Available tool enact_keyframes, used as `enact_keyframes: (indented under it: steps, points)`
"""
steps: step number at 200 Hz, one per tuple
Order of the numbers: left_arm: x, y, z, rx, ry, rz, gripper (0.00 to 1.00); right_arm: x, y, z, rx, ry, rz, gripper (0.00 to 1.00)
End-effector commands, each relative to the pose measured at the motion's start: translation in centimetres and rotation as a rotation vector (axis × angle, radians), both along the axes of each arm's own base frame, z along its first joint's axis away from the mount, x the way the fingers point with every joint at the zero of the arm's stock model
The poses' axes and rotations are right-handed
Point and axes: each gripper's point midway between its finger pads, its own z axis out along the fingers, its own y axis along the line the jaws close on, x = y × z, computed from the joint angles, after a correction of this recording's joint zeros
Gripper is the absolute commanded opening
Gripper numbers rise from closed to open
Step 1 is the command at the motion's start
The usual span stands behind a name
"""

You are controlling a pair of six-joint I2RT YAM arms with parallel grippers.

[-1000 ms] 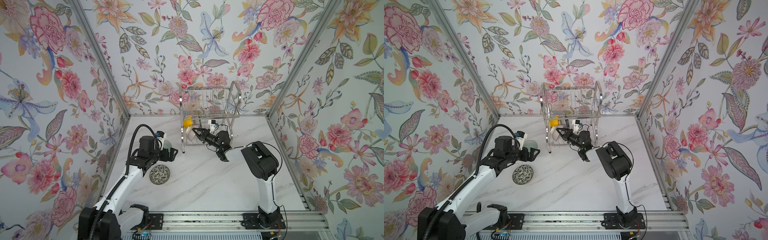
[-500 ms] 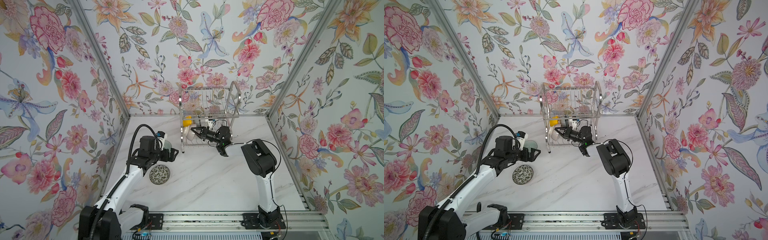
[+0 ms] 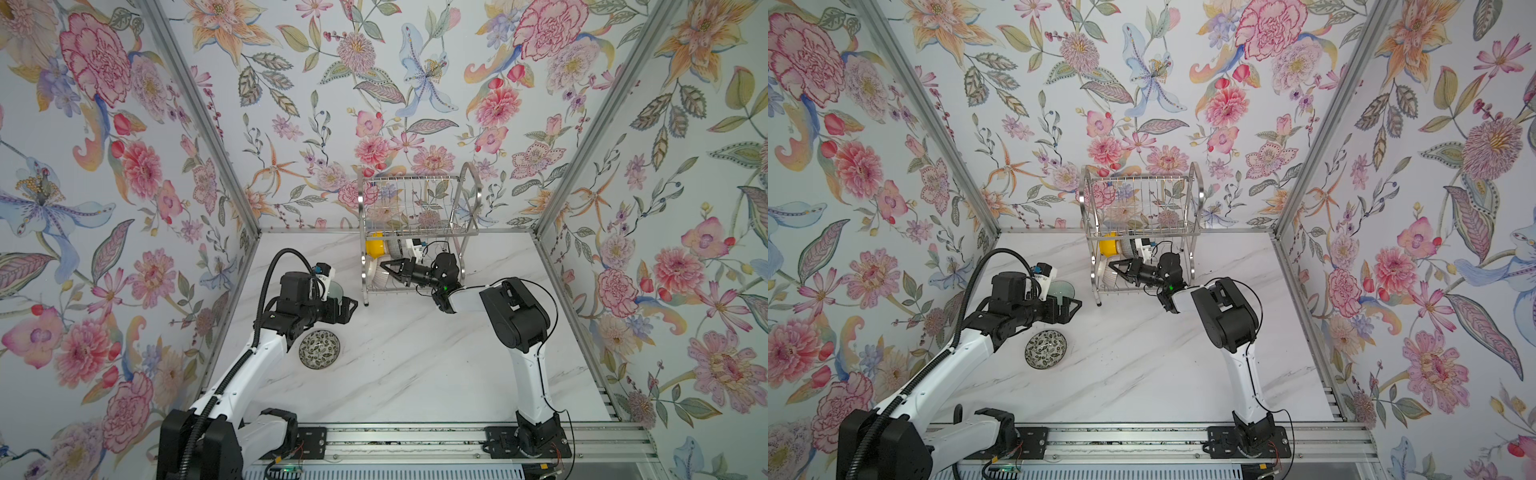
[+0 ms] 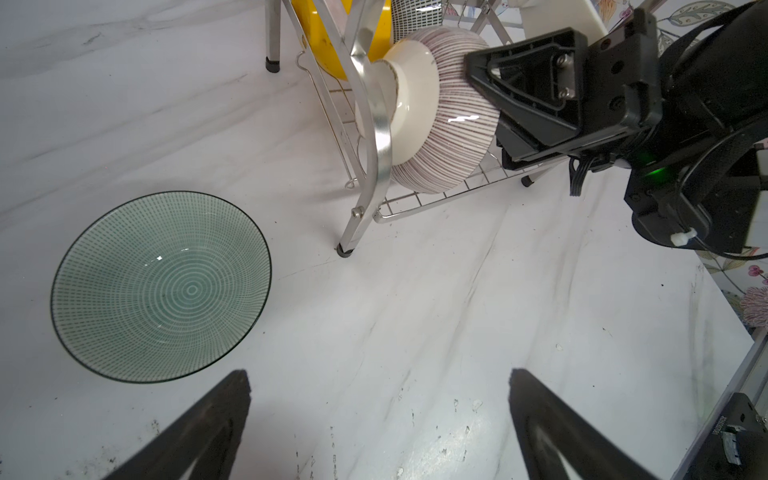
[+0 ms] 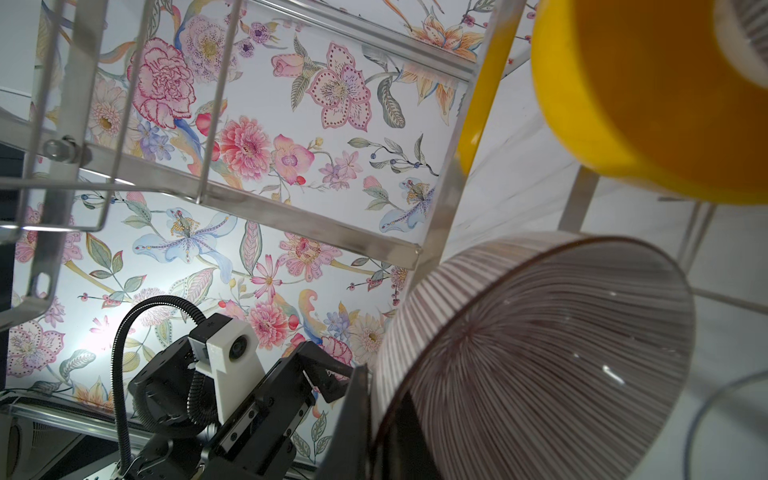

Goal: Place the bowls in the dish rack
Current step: 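Lower the maroon-striped bowl on edge between the rack wires with the right gripper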

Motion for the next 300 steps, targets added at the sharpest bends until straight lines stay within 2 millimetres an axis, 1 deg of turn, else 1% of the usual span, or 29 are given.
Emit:
enact_keyframes:
  steps: [1, 22, 54, 131, 156, 188, 233, 248, 273, 300]
  points:
    - [0.3, -0.5, 0.5, -0.008, -0.019, -0.028, 0.99, 0.2, -0.2, 1.1, 0.019, -0.074, 0.009, 0.06]
    - [0.3, -0.5, 0.5, -0.008, -0.018, -0.028, 0.99, 0.4, -0.4, 0.6, 0.012, -0.068, 0.006, 0.06]
    - [0.4, -0.5, 0.4, -0.006, -0.018, -0.028, 0.99, 0.5, -0.3, 0.5, 0.008, -0.071, 0.011, 0.07]
    - [0.4, -0.5, 0.2, -0.002, -0.009, -0.028, 0.99, 0.8, -0.1, -1.1, -0.055, -0.070, 0.014, 0.10]
    - [0.5, -0.5, 0.1, -0.001, -0.006, -0.026, 0.99, 0.8, 0.2, -1.1, -0.067, -0.078, 0.024, 0.11]
    - [0.5, -0.4, 0.1, 0.003, -0.007, -0.025, 0.99, 0.7, 0.5, -1.0, -0.097, -0.092, 0.019, 0.16]
    - [0.5, -0.3, 0.1, 0.007, -0.010, -0.019, 0.99, 0.6, 0.6, -0.2, -0.112, -0.110, 0.009, 0.25]
    - [0.5, -0.3, 0.2, 0.008, -0.013, -0.017, 0.99, 0.6, 0.6, 0.0, -0.116, -0.113, 0.001, 0.29]
    - [0.5, -0.2, 0.2, 0.012, -0.014, -0.014, 0.99, 0.7, 0.3, 0.6, -0.131, -0.129, -0.023, 0.33]
    - [0.6, 0.2, 0.2, 0.026, -0.015, 0.004, 0.99, 0.8, -0.1, 0.9, -0.148, -0.143, -0.054, 0.41]
